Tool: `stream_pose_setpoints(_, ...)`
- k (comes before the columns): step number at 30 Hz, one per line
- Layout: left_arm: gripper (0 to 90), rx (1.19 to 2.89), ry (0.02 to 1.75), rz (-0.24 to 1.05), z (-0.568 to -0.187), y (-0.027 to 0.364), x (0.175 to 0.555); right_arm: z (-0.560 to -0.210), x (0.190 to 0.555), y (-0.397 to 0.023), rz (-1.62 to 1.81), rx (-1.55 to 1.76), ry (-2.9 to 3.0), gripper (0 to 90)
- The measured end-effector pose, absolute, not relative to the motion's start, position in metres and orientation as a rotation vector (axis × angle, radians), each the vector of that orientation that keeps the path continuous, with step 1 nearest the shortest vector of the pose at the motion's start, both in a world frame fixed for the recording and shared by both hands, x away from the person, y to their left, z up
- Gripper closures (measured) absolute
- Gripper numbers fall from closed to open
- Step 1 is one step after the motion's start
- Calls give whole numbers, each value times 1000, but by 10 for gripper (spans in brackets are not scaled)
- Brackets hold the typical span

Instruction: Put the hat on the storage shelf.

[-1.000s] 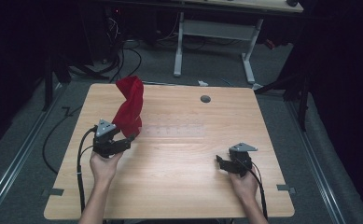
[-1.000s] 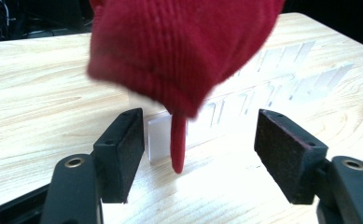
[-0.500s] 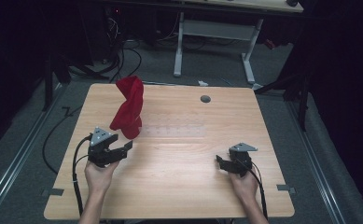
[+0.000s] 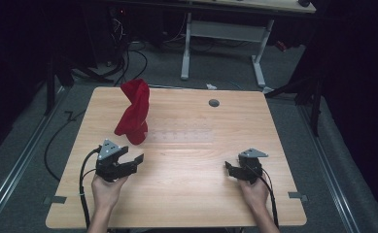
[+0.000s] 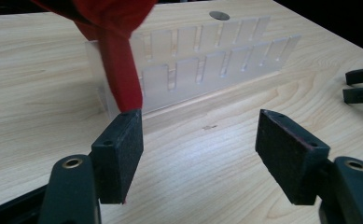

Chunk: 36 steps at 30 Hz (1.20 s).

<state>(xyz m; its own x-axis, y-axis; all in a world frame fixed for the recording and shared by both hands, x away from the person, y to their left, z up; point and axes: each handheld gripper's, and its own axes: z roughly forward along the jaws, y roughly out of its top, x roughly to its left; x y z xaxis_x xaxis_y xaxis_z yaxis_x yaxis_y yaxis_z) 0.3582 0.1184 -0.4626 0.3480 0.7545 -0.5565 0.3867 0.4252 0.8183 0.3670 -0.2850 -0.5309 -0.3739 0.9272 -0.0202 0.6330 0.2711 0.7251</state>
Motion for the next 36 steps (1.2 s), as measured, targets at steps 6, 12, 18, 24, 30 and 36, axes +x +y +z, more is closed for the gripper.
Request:
stream_pose_setpoints(6,320,1196,1259,301,-470,109,353,-531,367,-285,886,1406,2103,354)
stream_pose_setpoints(12,320,1225,1250,278,-477,98,350,-531,367,-285,886,1407,2103,354)
stream_pose_setpoints(18,319,1233,1246,264,-481,90,349,-531,367,-285,886,1407,2103,354)
stream_pose_setpoints(24,318,1256,1238,251,-488,80,348,-531,367,-285,886,1406,2104,354)
stream_pose_setpoints(30,314,1292,1233,243,-498,70,351,-531,367,-285,886,1406,2104,354)
stream_pose_setpoints(36,313,1321,1222,249,-505,62,353,-531,367,-285,886,1401,2106,353)
